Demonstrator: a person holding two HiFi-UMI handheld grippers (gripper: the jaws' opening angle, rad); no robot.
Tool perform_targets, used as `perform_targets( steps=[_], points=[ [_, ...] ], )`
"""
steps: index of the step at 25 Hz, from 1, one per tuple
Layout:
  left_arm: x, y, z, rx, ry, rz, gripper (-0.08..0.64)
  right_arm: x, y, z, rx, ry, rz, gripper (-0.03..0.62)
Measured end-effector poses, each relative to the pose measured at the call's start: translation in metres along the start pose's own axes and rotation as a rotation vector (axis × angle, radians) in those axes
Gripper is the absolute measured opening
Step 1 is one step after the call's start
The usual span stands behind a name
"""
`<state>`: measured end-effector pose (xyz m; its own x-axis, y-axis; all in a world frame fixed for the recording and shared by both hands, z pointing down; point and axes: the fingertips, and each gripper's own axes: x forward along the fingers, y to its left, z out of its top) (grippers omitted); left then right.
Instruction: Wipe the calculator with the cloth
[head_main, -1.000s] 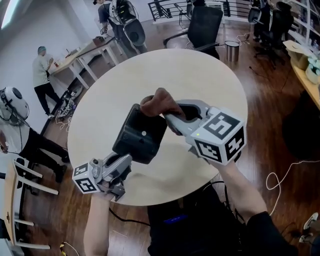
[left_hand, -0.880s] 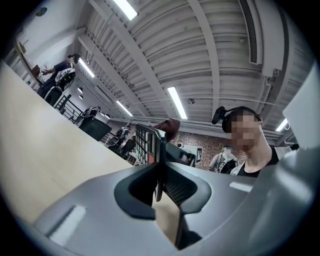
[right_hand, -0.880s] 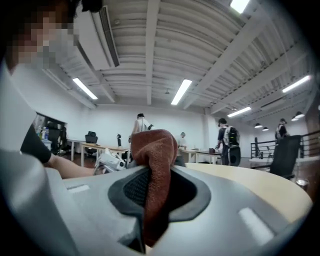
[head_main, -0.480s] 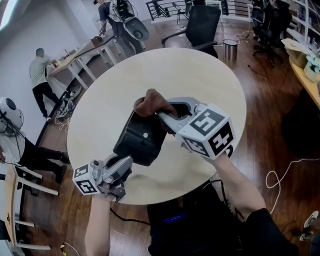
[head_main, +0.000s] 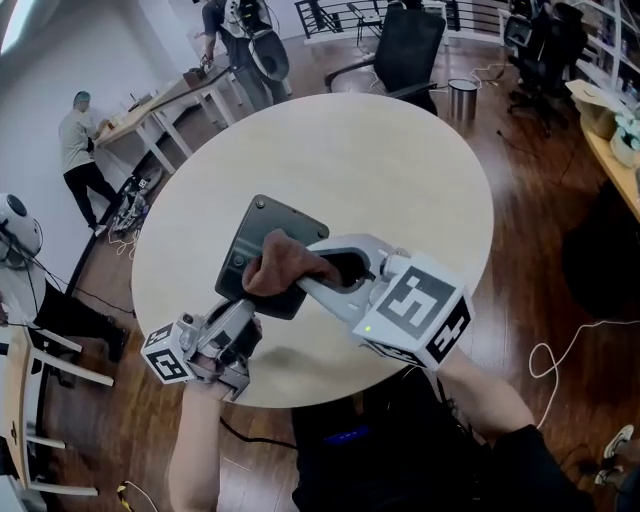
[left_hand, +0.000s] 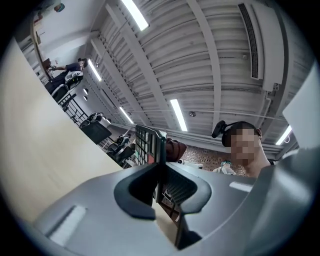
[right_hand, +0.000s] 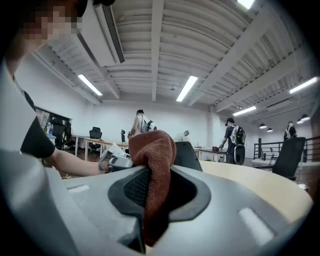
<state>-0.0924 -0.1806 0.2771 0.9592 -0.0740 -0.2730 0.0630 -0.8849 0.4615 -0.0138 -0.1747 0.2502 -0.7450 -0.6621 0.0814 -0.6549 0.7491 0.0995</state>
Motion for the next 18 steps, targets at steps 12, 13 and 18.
perform_targets(
  steps=[12,13,18],
  points=[
    [-0.008,0.000,0.001,-0.026,-0.036,0.010,0.049,-0.031,-0.103,-0.040,0.155,0.016,-0.268,0.064],
    [-0.010,0.003,0.003,-0.032,-0.039,0.019,0.049,-0.032,-0.095,-0.035,0.163,0.001,-0.250,0.064],
    [-0.012,0.008,0.009,-0.055,-0.070,0.034,0.049,-0.010,-0.010,-0.005,0.069,-0.035,-0.020,0.064]
  ],
)
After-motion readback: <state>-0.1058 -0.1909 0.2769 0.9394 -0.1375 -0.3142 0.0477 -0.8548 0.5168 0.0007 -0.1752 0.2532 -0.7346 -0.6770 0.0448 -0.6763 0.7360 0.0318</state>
